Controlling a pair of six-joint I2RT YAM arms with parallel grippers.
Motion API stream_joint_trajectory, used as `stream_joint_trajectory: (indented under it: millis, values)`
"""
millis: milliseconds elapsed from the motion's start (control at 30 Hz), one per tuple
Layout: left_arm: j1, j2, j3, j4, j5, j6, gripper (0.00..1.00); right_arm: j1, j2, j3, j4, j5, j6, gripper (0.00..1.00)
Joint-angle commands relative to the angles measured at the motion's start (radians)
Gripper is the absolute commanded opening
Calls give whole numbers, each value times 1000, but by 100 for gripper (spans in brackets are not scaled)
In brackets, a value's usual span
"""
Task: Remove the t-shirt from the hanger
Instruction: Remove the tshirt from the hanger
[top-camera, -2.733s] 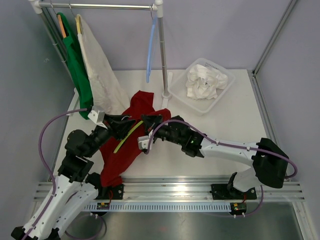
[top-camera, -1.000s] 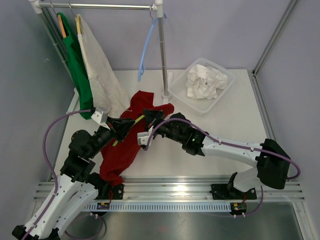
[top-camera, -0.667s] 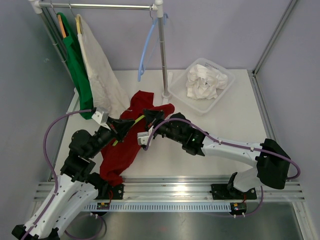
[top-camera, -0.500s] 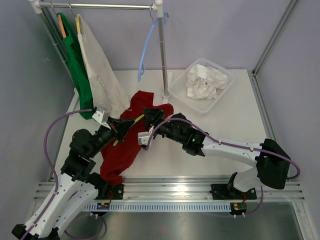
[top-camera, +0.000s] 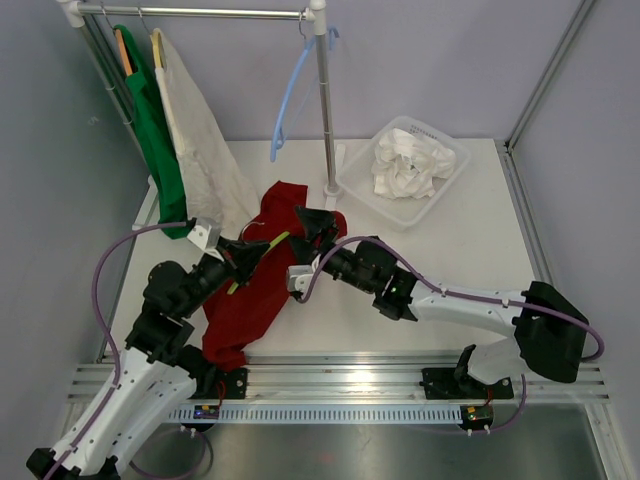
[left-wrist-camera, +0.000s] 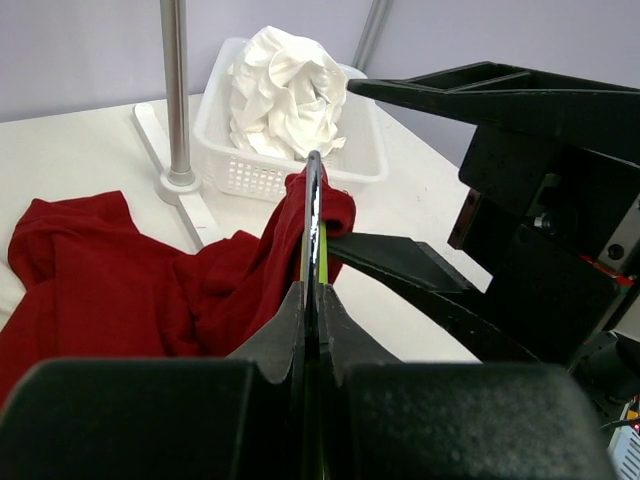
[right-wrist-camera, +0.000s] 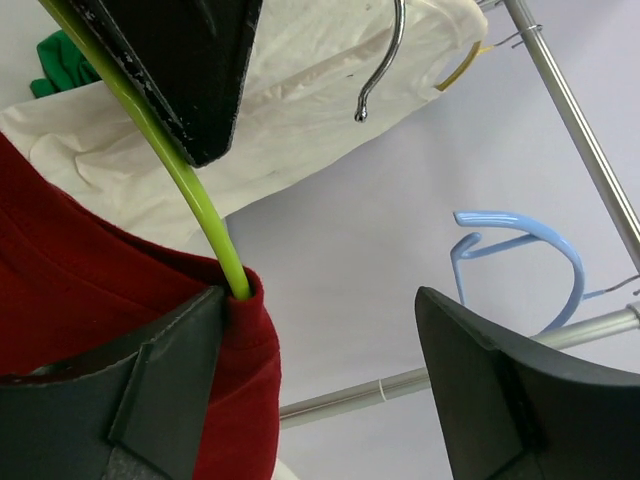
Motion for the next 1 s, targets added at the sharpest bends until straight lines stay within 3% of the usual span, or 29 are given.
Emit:
stream_joint_trajectory:
  millis: [0, 333, 433, 667, 967]
  values:
    - [1, 0, 13, 127, -5, -12, 0, -3, -54, -48, 232, -11, 83, 84]
    - [0, 59, 13, 216, -4, -45, 0, -4, -197, -162, 309, 82, 302, 96]
    - [0, 68, 16, 248, -27, -81, 0, -9, -292, -191, 285, 133, 437, 98]
    - [-2, 108, 45, 298, -47, -105, 0, -18, -404, -257, 204, 151, 552, 99]
    - [-3, 128, 33, 332, -53, -45, 0, -23, -321, -193, 150, 182, 655, 98]
